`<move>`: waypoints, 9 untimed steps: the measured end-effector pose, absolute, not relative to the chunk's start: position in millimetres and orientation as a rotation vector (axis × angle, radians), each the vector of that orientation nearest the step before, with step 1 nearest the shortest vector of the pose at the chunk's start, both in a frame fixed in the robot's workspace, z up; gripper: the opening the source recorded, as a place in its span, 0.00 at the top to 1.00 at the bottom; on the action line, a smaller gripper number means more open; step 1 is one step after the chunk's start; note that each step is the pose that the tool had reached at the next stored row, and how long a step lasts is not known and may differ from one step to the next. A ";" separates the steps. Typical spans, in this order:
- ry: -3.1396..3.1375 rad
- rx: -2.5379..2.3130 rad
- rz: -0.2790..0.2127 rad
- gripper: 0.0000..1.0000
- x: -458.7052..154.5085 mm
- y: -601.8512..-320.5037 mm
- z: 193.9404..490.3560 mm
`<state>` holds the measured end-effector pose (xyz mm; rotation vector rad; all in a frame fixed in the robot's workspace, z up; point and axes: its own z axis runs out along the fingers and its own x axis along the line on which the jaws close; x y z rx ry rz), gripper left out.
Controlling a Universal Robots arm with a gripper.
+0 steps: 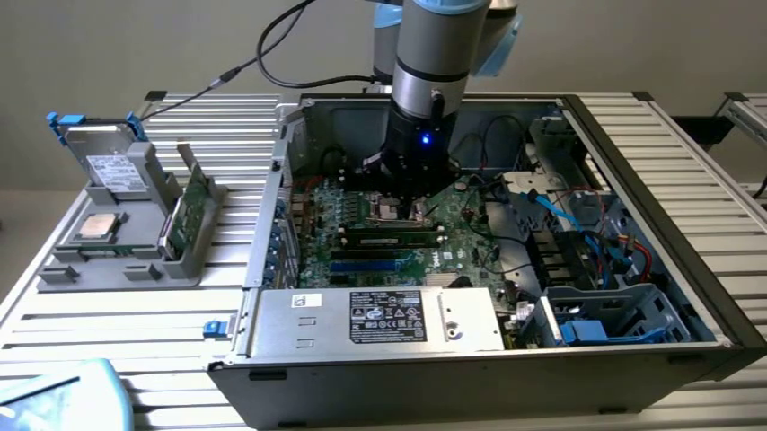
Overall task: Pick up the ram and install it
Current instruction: 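Press down the ram until it locks into place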
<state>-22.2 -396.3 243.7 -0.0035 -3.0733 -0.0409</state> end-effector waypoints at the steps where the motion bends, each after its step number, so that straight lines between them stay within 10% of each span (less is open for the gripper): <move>1: -3.073 -0.004 -0.041 0.89 -22.2 -396.3 243.7; 9: -3.073 -0.004 -0.041 0.89 -24.7 -406.3 243.7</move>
